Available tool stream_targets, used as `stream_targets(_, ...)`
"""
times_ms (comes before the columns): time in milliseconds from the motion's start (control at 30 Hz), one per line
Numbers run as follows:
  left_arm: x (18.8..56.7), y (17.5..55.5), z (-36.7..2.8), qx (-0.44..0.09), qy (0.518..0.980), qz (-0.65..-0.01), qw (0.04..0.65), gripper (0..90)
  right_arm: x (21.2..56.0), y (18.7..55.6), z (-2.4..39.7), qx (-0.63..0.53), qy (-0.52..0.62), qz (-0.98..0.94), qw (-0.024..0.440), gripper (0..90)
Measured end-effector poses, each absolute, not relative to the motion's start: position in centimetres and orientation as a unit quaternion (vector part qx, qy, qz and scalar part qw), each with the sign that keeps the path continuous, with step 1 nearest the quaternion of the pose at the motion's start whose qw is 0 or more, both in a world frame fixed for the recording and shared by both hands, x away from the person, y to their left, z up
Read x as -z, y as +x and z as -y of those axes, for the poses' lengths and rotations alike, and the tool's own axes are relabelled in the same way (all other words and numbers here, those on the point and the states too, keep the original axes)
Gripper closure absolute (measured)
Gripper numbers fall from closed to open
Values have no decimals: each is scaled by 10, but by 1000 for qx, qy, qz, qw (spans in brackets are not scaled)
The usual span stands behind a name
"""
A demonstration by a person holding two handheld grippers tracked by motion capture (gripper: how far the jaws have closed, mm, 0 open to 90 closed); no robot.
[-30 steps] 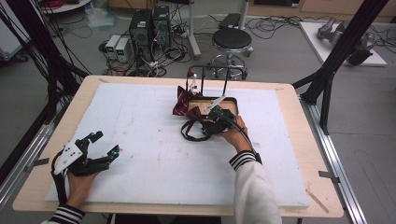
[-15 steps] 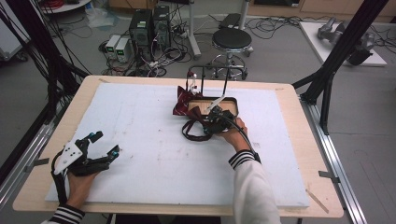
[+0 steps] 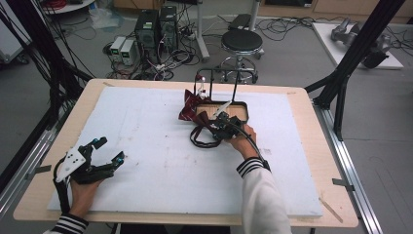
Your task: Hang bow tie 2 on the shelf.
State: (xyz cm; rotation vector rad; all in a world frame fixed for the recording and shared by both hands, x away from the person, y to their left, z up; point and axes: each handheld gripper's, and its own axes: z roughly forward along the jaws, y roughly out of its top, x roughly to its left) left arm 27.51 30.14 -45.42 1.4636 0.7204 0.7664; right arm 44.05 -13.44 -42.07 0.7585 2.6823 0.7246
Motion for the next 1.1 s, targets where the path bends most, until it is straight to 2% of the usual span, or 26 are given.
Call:
stream_targets(433, 454, 275, -302, -333, 634, -317, 622, 164, 401, 423, 141, -291, 255, -909, 157, 782)
stream_targets(833, 455, 274, -302, -336, 631, -316, 624, 164, 365, 406, 160, -374, 249, -865, 222, 781)
stream_targets(1100, 455, 274, -302, -336, 631, -316, 624, 163, 355, 404, 167, -410, 262, -836, 253, 781)
